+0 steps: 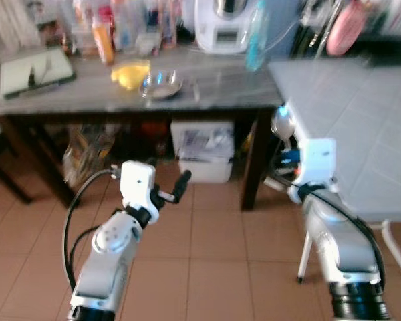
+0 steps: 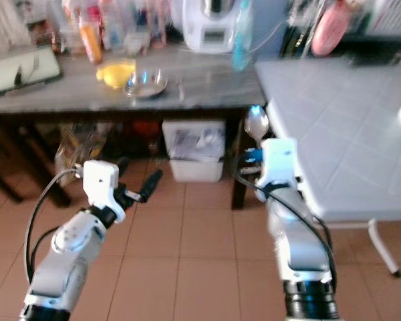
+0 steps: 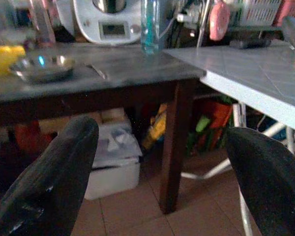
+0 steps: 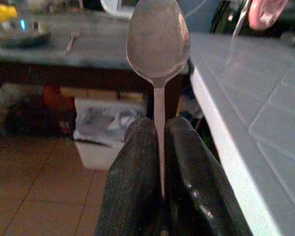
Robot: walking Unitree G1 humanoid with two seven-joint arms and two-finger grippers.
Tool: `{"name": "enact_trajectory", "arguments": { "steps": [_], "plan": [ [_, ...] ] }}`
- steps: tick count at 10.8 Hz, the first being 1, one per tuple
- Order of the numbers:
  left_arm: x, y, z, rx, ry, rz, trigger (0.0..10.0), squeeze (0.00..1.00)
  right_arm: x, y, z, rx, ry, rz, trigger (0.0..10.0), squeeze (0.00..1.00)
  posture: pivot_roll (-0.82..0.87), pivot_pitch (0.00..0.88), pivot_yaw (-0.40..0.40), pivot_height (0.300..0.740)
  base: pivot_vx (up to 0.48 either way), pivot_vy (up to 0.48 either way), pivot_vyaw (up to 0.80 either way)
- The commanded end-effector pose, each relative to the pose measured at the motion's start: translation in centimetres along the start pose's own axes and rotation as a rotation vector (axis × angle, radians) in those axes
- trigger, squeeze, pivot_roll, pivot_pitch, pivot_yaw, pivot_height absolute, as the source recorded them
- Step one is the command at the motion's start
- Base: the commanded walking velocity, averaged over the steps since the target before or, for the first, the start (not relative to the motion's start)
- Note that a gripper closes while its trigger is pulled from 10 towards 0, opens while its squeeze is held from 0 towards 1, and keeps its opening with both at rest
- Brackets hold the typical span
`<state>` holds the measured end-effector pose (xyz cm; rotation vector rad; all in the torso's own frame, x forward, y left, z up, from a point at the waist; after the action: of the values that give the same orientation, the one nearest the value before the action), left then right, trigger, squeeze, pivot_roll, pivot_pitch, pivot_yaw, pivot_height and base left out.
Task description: Setting the table
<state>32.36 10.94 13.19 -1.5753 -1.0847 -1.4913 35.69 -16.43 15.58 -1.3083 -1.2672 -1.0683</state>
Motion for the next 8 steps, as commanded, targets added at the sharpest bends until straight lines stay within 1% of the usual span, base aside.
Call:
{"name": "enact_trajectory", "arguments": {
  "steps": [1, 5, 8],
  "plan": [
    [0.12, -0.3, 0.78, 0.017, 0.015, 0.005, 10.0, 0.0, 0.69, 0.06, 1.03, 0.023, 0.011, -0.024, 10.0, 0.0, -0.01, 0.041, 0.055, 0.74, 0.356, 0.0, 0.0],
    [0.13, -0.2, 0.4, -0.003, 0.018, 0.004, 10.0, 0.0, 0.61, 0.18, 0.3, 0.0, 0.009, -0.023, 10.0, 0.0, -0.01, 0.04, 0.058, 0.74, 0.366, 0.0, 0.0],
    [0.05, -0.26, 0.35, -0.01, 0.02, 0.01, 10.0, 0.0, 0.46, 0.12, 0.38, -0.004, 0.011, -0.02, 10.0, 0.0, -0.01, 0.043, 0.06, 0.74, 0.379, 0.0, 0.0]
  ]
}}
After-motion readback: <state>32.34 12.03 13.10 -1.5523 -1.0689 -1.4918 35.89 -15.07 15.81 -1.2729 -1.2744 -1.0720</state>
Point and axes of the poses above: a point about 5 cm out from each wrist's last joint towards the gripper, its own y axis pointing out of the wrist towards the gripper, its own x axis along the axis of the wrist's last joint, z = x × y, the point moved 4 cm from there along y, pointing out of the wrist towards the gripper, and after that the axes turned 3 degrees about -y, right-handed, at the moved point
